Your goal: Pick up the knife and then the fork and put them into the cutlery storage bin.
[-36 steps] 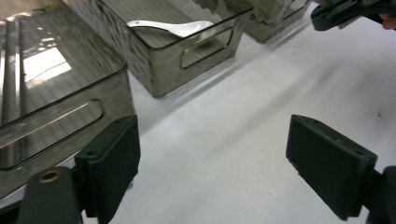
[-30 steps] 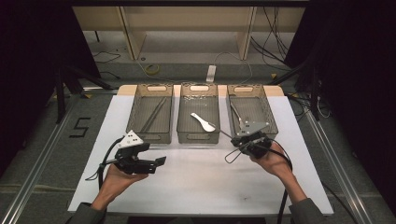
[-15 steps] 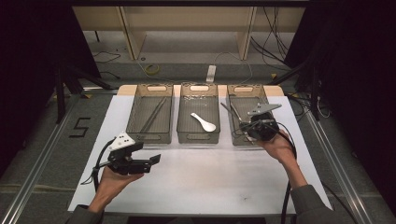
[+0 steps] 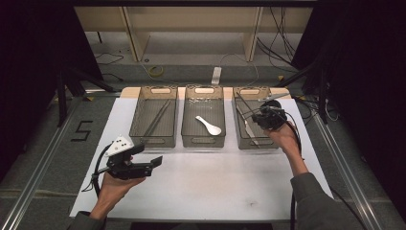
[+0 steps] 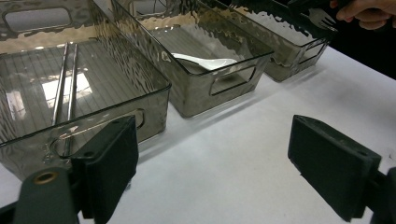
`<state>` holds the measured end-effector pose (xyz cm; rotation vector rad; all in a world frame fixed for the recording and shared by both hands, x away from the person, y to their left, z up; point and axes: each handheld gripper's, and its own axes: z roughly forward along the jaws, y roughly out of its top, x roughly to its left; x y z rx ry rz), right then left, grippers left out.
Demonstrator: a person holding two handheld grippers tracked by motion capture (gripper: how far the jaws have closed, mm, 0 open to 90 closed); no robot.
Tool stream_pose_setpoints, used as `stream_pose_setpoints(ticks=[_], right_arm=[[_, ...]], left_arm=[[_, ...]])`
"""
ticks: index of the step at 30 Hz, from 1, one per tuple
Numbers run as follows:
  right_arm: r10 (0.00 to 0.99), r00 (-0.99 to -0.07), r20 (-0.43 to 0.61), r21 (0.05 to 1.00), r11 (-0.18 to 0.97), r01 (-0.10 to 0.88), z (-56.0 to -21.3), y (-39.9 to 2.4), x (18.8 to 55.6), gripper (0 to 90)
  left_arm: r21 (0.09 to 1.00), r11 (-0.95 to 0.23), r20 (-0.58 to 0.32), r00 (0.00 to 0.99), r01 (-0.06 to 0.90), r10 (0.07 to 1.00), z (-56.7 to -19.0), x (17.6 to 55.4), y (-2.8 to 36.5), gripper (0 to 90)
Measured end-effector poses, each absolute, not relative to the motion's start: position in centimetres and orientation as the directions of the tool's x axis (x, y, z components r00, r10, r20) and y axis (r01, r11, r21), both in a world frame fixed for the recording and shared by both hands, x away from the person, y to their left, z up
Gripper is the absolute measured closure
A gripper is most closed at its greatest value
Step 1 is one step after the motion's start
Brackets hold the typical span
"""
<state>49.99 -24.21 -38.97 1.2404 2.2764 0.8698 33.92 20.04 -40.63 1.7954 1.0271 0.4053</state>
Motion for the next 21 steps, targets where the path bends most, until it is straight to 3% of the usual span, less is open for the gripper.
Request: stream_pose_setpoints(ticks=[21], right_arm=[[0.923, -0.385, 0.002, 0.611, 0.304, 0.731, -41.4, -24.8, 53.6, 87.7]], left_arm=[[0.884, -0.142, -0.168, 0.586, 0.446, 0.793, -40.7, 33.9, 19.9, 15.9]])
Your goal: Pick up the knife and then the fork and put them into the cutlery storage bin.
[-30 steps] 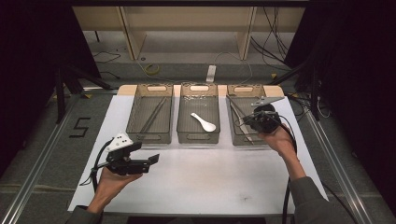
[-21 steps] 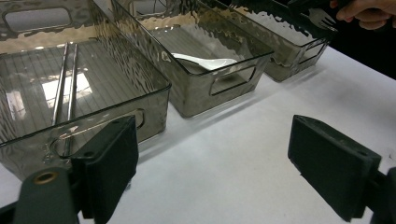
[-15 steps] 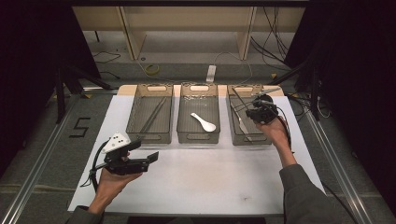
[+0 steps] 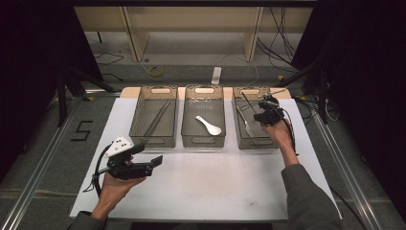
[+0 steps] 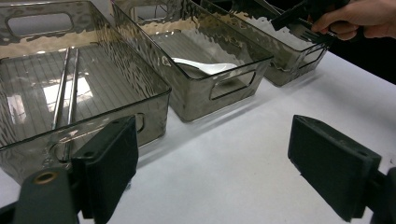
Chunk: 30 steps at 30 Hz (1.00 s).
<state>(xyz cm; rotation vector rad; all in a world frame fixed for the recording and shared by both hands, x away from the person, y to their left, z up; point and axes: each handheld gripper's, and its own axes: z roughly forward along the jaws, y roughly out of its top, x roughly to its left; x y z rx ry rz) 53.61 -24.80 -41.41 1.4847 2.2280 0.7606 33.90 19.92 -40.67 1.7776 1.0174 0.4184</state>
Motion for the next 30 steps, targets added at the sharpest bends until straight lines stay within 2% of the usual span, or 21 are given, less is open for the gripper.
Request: stream_pose_setpoints(ticks=[7, 8, 10, 15, 23, 30], right_arm=[[0.93, -0.367, 0.015, 0.587, 0.289, 0.756, -42.0, -24.7, 54.4, 86.8], [0.931, -0.364, 0.015, 0.587, 0.286, 0.758, -42.0, -24.7, 54.5, 83.3], [0.93, -0.365, 0.034, 0.589, 0.276, 0.759, -41.8, -24.6, 54.6, 70.2], [0.918, -0.396, 0.024, 0.622, 0.296, 0.725, -40.4, -24.1, 53.8, 59.3], [0.885, -0.46, 0.073, 0.664, 0.301, 0.684, -39.5, -23.3, 51.3, 49.1], [0.837, -0.54, 0.09, 0.719, 0.321, 0.616, -38.3, -22.1, 48.2, 45.8]], left_arm=[[0.882, -0.146, -0.165, 0.585, 0.447, 0.794, -40.7, 33.9, 19.9, 15.9], [0.882, -0.146, -0.165, 0.584, 0.448, 0.795, -40.7, 33.9, 19.8, 15.9], [0.881, -0.145, -0.169, 0.584, 0.451, 0.794, -40.7, 33.9, 19.9, 15.9], [0.881, -0.147, -0.167, 0.585, 0.45, 0.793, -40.7, 33.9, 19.8, 15.9], [0.878, -0.151, -0.17, 0.589, 0.455, 0.79, -40.8, 34.0, 19.8, 15.9], [0.873, -0.143, -0.185, 0.588, 0.465, 0.787, -41.0, 34.1, 19.7, 15.9]])
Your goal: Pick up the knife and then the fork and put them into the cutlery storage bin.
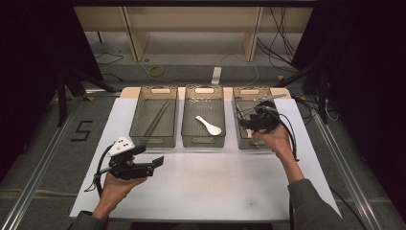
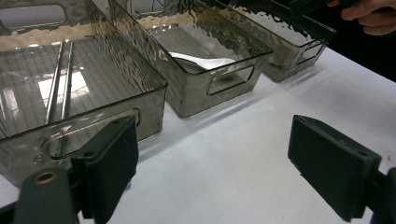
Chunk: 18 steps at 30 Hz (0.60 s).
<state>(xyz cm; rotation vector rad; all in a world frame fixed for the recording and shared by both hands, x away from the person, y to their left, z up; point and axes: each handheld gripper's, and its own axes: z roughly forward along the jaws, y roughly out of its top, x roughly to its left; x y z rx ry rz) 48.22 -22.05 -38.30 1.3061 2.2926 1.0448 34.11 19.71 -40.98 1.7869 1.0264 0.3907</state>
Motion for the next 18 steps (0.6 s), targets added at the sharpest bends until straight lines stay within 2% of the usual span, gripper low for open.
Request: stream_pose_setpoints(ticks=[4, 7, 18], right_arm=[[0.809, -0.576, 0.114, 0.742, 0.317, 0.591, -38.0, -21.4, 46.8, 40.5], [0.789, -0.605, 0.109, 0.754, 0.331, 0.568, -38.0, -20.8, 45.7, 38.9], [0.734, -0.661, 0.155, 0.828, 0.268, 0.492, -38.5, -20.6, 42.4, 34.1]], left_arm=[[0.872, -0.144, -0.188, 0.592, 0.468, 0.784, -41.0, 34.1, 19.7, 15.9], [0.874, -0.143, -0.186, 0.591, 0.464, 0.785, -41.0, 34.1, 19.7, 15.9], [0.877, -0.14, -0.187, 0.596, 0.459, 0.781, -41.0, 34.1, 19.7, 15.9]])
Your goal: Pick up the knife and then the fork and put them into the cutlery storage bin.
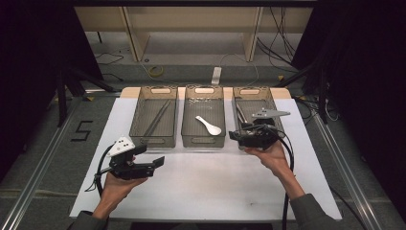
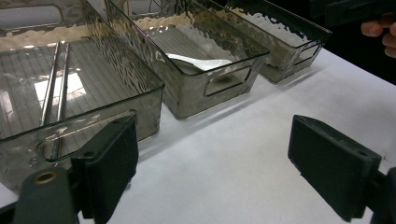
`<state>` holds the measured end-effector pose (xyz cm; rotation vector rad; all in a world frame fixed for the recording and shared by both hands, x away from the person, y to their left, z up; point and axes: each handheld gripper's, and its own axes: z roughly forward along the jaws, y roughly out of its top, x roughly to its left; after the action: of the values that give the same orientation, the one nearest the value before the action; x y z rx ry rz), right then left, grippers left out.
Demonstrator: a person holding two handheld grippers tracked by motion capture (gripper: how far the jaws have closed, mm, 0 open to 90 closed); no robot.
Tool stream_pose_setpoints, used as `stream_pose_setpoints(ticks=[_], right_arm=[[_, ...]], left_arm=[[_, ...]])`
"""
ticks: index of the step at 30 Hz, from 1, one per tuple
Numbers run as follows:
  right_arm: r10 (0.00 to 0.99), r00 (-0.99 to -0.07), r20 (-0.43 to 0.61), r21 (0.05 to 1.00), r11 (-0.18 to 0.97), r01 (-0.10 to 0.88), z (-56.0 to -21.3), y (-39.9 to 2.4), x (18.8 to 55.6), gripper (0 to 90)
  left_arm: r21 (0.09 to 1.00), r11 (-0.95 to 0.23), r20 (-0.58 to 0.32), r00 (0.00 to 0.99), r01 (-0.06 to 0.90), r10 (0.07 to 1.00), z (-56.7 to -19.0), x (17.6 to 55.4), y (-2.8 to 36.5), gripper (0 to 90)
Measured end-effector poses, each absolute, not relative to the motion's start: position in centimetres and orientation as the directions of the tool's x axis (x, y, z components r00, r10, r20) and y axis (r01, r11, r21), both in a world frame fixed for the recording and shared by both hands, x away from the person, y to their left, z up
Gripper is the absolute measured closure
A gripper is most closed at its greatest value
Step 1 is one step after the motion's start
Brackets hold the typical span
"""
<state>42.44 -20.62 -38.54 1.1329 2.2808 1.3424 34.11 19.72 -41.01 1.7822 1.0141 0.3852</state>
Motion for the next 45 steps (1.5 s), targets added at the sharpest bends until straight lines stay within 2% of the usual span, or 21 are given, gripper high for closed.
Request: stream_pose_setpoints(ticks=[26, 45], right_arm=[[0.676, -0.717, 0.173, 0.876, 0.227, 0.426, -40.4, -21.0, 37.1, 26.9], [0.698, -0.691, 0.185, 0.891, 0.177, 0.417, -42.3, -23.1, 33.7, 24.2]], left_arm=[[0.887, -0.106, -0.22, 0.613, 0.449, 0.759, -40.8, 34.1, 20.2, 15.8], [0.894, -0.107, -0.228, 0.646, 0.436, 0.728, -40.8, 33.9, 20.0, 15.8]])
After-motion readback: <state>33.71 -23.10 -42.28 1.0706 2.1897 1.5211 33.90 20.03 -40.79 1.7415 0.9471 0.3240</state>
